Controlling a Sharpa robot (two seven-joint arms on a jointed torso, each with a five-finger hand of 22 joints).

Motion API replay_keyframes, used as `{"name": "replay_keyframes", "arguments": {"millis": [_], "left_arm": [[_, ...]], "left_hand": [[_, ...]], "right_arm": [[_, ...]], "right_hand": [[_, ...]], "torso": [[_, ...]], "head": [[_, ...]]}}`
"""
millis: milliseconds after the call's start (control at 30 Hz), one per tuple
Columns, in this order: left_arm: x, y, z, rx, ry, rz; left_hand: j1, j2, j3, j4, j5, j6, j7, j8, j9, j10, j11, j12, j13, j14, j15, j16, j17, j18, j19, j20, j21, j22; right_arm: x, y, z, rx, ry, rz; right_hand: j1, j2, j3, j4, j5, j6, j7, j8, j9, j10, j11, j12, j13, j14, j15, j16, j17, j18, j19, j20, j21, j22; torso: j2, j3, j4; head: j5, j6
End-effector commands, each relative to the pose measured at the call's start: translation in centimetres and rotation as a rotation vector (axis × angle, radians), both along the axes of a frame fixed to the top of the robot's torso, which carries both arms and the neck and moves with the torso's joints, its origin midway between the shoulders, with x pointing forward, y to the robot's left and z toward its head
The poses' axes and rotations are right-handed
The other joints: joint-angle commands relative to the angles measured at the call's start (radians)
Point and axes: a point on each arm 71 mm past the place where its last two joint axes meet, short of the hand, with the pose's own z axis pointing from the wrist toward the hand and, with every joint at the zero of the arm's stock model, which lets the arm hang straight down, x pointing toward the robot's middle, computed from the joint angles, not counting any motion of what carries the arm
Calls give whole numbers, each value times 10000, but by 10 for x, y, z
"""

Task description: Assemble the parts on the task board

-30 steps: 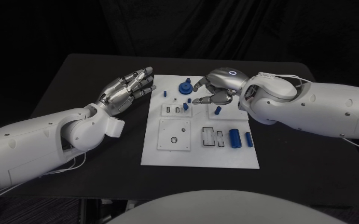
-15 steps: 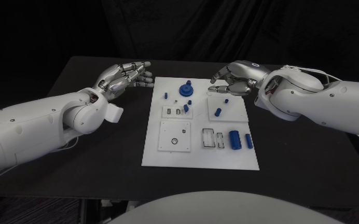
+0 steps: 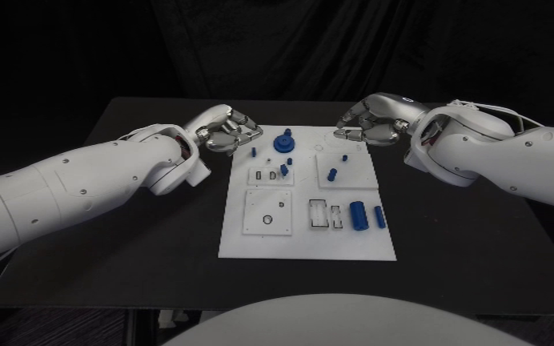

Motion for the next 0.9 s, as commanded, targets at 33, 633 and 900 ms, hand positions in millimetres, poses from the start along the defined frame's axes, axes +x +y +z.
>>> {"name": "replay_keyframes", "arguments": {"millis": [33,633,900], "left_arm": [[1,-9,0,2650,-1562,239],[5,-59,36,5109,-476,148],[7,-74,30,7040,843,296]], "left_hand": [[-841,-98,-579,173,-764,348,-135,198,107,1284,-215,135,2660,1407,-69,62,2734,-490,1712,-20,1408,2266],[-3681,566,-2122,258,-1062,1082,-561,820,1073,1284,-591,135,2660,1407,-497,62,2734,-1134,4548,-388,3107,5722],[-4453,645,-3276,223,-110,498,-971,2917,4503,1284,-1018,135,2660,1407,-925,62,2734,-1248,5128,-825,3200,6177]], "right_arm": [[2,-5,-2,-89,408,-527],[2,-10,-4,-253,616,-920],[3,-8,-6,-387,825,-886]], "right_hand": [[131,20,82,5,91,-5,-29,-44,-11,48,15,18,1269,300,-32,27,1206,-173,87,18,57,1736],[199,11,128,12,138,93,-26,0,-5,33,14,-7,1242,298,-37,3,1178,-169,91,11,49,1730],[215,3,135,8,153,106,-32,5,-5,-22,12,-52,1202,273,-37,-43,1132,-149,45,10,-46,1703]], "torso": [[-115,80,-77],[-179,121,-202],[-179,119,-225]], "head": [[50,-2],[421,-2],[440,-2]]}}
